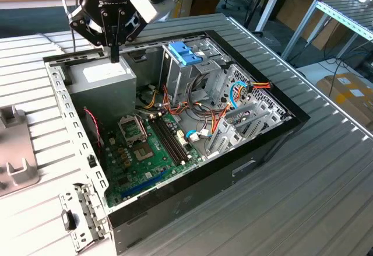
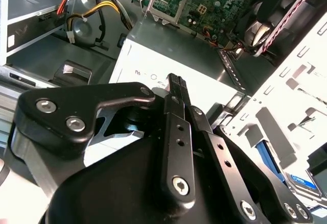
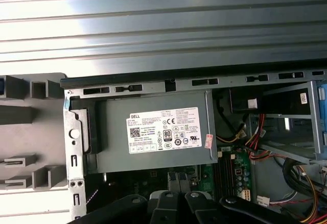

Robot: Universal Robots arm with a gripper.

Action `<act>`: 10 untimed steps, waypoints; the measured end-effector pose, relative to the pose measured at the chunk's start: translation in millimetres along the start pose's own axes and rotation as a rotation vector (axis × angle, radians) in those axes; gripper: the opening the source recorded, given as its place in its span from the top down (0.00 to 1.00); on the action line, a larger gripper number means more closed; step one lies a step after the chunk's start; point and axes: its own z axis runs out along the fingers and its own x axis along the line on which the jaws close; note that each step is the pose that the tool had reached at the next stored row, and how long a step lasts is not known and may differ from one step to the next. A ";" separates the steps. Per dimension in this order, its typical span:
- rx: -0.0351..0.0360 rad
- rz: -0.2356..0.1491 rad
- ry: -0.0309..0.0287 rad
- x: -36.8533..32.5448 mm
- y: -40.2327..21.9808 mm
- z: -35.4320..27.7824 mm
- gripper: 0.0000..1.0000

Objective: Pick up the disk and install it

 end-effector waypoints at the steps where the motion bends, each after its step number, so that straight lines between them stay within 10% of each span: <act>1: 0.0000 0.000 0.0000 0.4 0.0 0.0 0.89; 10: 0.0000 0.000 0.0000 4.1 -0.3 -0.1 0.89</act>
